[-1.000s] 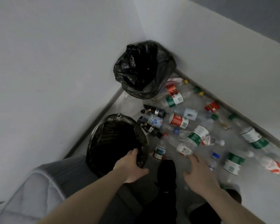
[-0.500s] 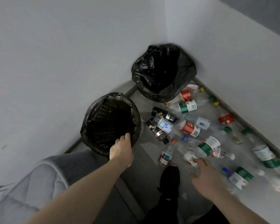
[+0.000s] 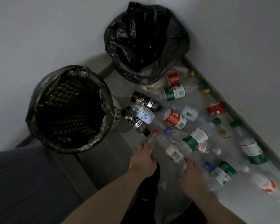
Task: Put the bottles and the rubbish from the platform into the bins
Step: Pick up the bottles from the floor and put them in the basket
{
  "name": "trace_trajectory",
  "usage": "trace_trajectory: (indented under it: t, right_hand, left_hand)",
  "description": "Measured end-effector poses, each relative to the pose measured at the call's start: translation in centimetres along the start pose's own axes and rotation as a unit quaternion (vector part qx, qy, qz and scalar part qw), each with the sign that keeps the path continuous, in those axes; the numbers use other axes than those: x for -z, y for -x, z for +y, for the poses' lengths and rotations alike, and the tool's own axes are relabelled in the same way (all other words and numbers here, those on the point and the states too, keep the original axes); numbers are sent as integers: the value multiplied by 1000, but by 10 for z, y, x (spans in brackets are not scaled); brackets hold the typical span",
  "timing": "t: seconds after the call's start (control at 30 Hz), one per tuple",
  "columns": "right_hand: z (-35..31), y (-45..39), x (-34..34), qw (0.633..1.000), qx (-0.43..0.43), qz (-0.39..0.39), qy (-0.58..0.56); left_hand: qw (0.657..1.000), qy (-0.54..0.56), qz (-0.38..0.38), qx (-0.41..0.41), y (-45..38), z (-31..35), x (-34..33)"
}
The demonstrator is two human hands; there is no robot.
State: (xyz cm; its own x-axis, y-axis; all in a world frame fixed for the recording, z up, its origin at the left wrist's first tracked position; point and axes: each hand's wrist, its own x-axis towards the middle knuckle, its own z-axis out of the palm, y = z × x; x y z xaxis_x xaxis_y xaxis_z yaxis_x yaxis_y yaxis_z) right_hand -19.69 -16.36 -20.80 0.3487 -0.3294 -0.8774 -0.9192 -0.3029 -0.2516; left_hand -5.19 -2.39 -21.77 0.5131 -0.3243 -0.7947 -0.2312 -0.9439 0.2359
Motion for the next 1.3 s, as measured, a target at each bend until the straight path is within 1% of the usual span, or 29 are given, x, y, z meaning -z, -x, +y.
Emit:
trace_trajectory:
  t: [0.1,0.2,0.3,0.37,0.43,0.5,0.6,0.7,0.77,0.9,1.03,1.1,1.17,1.3]
  right_hand:
    - [9,-23,-15,998,-33,29,-35]
    - [18,-43,-30,997,-45,53,-28]
    - [23,-56,-38,997,-42,68,2]
    - [24,-62,-42,996,-29,82,5]
    - [26,-65,-44,996,-14,93,-6]
    - [27,-65,-45,997,-1,79,-16]
    - [20,-53,-40,998,35,33,-32]
    - [5,-27,-32,996,68,-8,-60]
    - [-5,-2,-25,992,73,-8,-101]
    - [-28,60,6,980,34,-6,-196]
    - [-48,131,63,966,-15,2,-257]
    - [-57,166,96,970,-10,18,-241]
    - [-68,196,130,976,-1,37,-216]
    - [-98,240,184,985,8,42,-166]
  left_hand:
    - [999,-2,26,28,-35,-5,-18]
    - [999,-13,38,26,-60,-14,-37]
    - [998,-9,46,32,-74,-18,-53]
    - [997,-7,67,27,-77,-19,-60]
    - [997,-6,71,18,-74,-21,-63]
    - [998,-8,60,15,-68,-22,-62]
    - [999,-9,36,18,-53,-18,-52]
    - [999,14,24,25,-28,-7,-34]
    - [998,38,30,30,-5,2,-18]
    - [994,92,38,50,57,18,24]
    - [984,153,71,65,126,23,76]
    - [980,155,82,96,158,23,107]
    - [977,158,94,107,187,26,139]
    - [952,242,135,128,244,37,206]
